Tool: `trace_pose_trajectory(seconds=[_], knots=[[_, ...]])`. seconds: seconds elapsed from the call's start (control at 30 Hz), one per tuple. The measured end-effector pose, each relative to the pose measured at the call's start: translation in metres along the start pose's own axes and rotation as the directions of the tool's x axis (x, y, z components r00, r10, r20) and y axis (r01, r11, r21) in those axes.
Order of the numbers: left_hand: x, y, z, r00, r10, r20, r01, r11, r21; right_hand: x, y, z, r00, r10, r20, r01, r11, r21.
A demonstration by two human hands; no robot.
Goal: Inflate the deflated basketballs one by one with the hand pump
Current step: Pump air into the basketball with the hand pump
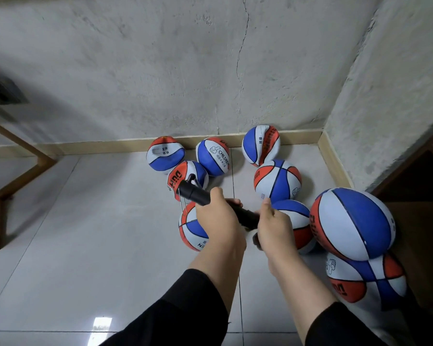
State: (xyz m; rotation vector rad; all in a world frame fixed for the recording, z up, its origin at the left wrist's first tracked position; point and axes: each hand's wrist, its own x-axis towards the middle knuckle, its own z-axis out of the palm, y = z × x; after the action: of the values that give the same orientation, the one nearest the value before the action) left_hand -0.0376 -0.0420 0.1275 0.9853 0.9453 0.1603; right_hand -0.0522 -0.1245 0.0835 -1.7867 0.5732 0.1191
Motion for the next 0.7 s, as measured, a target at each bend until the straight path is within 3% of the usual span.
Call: trace_pose_trajectory(seconds=[0.3,0.7], knots=[[0.025,0.027,-0.006,0.994,0.078,-0.073,-0.079,0.997,-0.022,0.015,0.029,-0.034,0.974,0.227,0.011,-0.227,0.974,0.006],[-0.004,0.006,0.004,0.998,0.056,-0.007,-0.056,0.99,-0.129,-0.004,-0.015,0.001,0.999,0.049,0.004,-0.049,0.999,0.009]])
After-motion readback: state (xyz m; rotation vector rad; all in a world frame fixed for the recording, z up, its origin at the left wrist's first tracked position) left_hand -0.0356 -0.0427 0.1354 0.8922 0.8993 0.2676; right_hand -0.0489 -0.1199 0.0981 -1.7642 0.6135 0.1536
